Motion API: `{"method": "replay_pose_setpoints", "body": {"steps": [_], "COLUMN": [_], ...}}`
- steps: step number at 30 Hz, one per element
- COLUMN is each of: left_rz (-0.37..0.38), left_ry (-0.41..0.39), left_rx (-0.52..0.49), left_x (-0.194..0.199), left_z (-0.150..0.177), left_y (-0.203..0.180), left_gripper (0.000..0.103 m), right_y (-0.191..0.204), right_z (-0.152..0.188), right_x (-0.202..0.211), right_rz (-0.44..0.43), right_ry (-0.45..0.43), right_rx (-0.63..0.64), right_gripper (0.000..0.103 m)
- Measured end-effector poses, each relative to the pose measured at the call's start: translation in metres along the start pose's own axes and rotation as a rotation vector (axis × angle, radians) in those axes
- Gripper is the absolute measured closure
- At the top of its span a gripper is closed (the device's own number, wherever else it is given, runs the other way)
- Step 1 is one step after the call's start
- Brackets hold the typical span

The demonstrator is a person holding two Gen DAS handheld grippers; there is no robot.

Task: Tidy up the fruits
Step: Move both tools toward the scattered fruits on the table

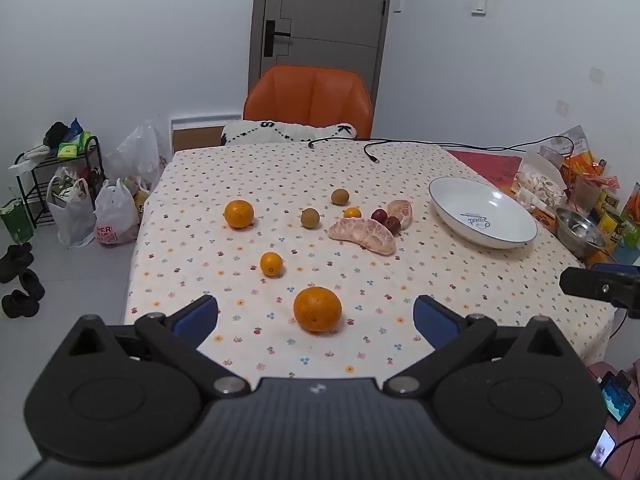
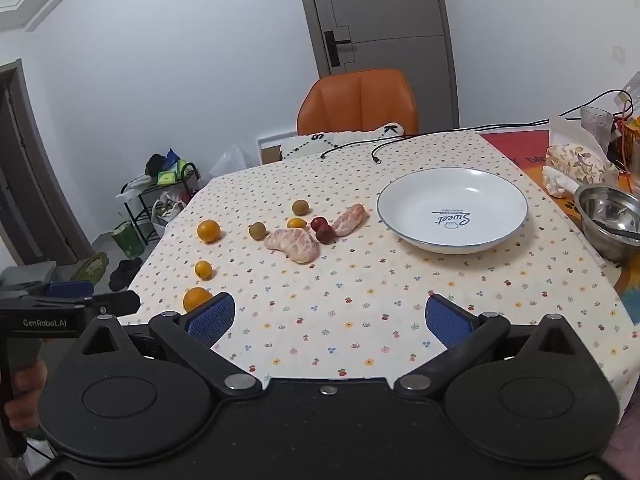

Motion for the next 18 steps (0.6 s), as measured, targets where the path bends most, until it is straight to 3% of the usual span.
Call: {"method": "replay_pose_setpoints", "body": {"steps": [18], "left_rz": [0.002], "left_ry": [0.001], "left_rx": [0.002], "left_x": [0.001], "left_z": [0.0], "left_y": [0.004], "left_gripper": [0.0], "right_y": [0.011], "right_z": [0.005], "right_x": [-0.003], "right_rz": [-0.018], "right_ry": [0.033], "right_rx": [0.021], "right_gripper": [0.0]}}
Point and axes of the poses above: each gripper's, at about its wrist camera, not at the fingertips, and x roughly against the way its jaws point, y to its left, z to its underside, the point moved 9 cm from there along -x, roughly the way its jaws point, and after that the axes turned 4 degrees about x, right-handed, at the moved point
